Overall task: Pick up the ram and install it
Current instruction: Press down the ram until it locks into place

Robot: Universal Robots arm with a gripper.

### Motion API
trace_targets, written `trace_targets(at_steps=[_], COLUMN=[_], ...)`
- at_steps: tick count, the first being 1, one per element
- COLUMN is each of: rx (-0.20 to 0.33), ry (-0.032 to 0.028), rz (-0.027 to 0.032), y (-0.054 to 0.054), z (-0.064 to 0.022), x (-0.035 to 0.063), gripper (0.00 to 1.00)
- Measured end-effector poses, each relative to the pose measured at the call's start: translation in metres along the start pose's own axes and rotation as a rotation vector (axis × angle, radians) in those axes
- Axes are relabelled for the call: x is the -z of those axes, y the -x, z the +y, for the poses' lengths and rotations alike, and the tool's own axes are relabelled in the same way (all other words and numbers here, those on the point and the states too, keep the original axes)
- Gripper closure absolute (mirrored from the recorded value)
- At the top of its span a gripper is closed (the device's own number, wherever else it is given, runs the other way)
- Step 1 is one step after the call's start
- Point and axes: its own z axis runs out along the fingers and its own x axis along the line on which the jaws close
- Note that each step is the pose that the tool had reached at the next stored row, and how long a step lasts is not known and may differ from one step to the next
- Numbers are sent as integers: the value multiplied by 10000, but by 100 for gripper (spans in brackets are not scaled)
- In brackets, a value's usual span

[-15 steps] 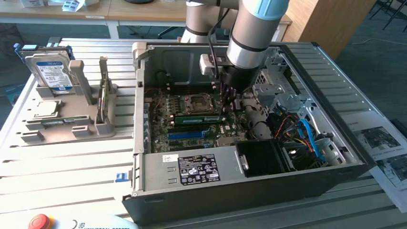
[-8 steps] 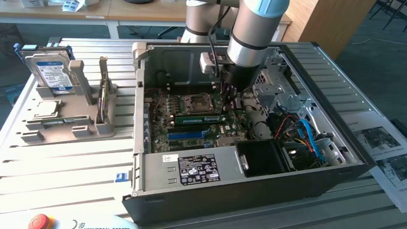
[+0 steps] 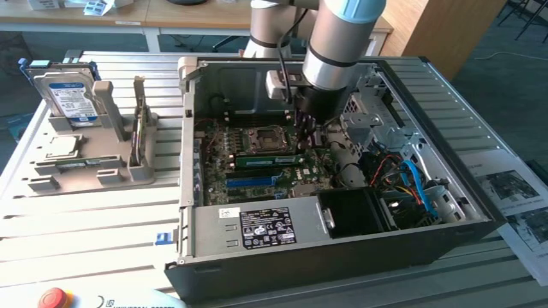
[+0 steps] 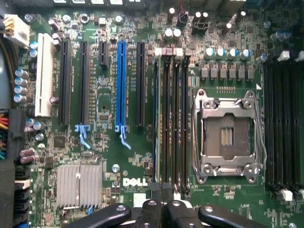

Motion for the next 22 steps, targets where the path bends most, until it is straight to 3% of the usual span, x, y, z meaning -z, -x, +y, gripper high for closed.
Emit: trace_targets(at_steps=[22], rx=[0], ry=[-41], rz=[-1], y=[-8], z=[543], x=[-32], gripper=[90])
